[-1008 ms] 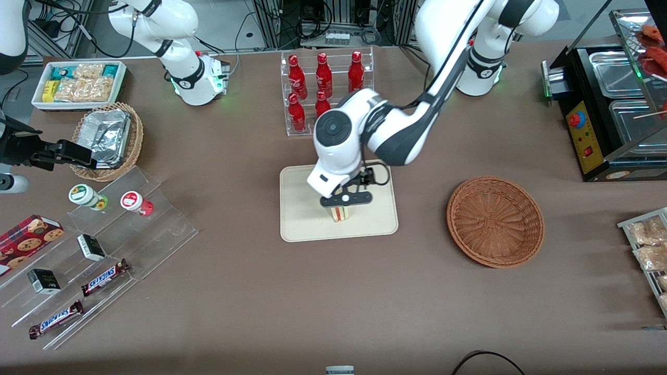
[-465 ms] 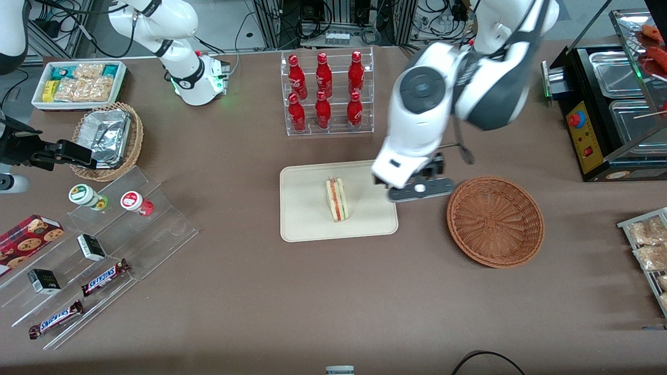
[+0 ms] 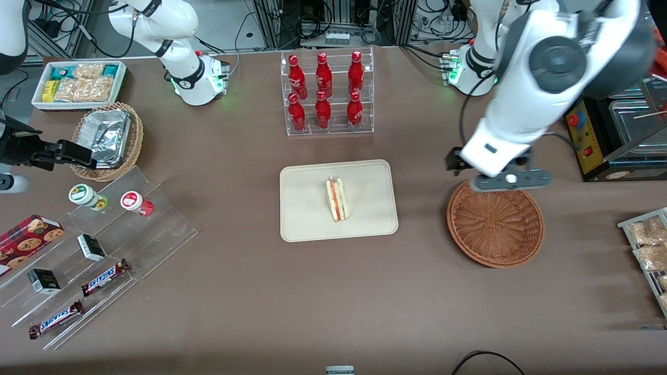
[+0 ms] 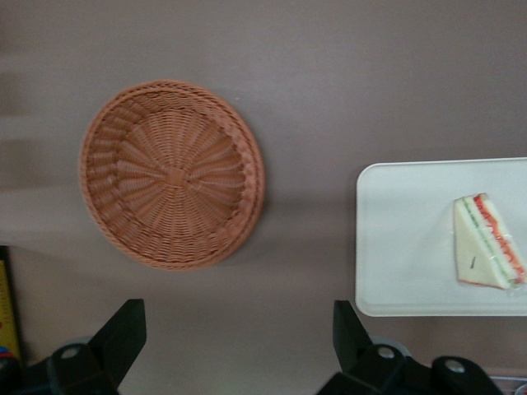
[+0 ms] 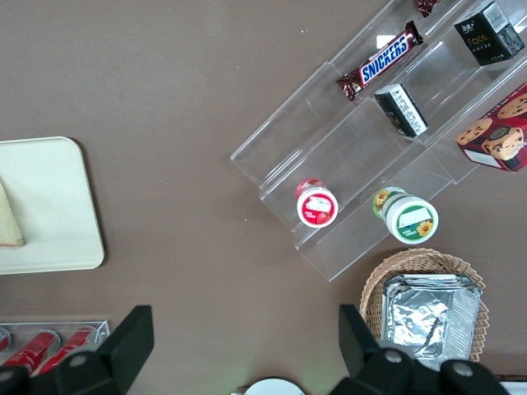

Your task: Place sandwich from basket to tray

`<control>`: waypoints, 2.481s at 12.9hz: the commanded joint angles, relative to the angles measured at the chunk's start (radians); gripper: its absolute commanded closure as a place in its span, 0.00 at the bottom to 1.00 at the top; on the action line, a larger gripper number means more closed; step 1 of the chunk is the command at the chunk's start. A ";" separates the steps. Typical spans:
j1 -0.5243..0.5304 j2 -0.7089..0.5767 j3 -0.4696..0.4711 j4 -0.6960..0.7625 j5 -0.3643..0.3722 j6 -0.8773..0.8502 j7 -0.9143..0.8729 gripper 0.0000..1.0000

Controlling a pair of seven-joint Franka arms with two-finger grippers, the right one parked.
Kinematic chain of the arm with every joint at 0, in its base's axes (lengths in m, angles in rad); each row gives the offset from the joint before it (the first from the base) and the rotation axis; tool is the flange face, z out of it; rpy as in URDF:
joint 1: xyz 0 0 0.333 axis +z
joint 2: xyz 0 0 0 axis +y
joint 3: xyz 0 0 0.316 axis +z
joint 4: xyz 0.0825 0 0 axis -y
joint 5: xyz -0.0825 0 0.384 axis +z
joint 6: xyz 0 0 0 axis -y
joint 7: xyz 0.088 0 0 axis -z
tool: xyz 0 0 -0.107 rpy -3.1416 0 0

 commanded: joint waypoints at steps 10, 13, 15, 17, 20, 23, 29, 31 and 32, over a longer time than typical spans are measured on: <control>-0.010 -0.151 0.163 -0.042 -0.011 -0.099 0.197 0.00; 0.239 -0.139 -0.059 -0.022 -0.019 -0.086 0.198 0.00; 0.441 -0.136 -0.254 -0.019 -0.021 -0.086 0.198 0.00; 0.673 -0.136 -0.471 -0.020 -0.019 -0.087 0.213 0.00; 0.835 -0.137 -0.627 -0.023 -0.008 -0.087 0.243 0.00; 0.813 -0.137 -0.619 -0.022 -0.010 -0.104 0.241 0.00; 0.747 -0.160 -0.498 -0.019 -0.022 -0.121 0.235 0.00; 0.746 -0.154 -0.496 0.009 -0.021 -0.127 0.239 0.00; 0.740 -0.151 -0.496 0.027 -0.018 -0.131 0.240 0.00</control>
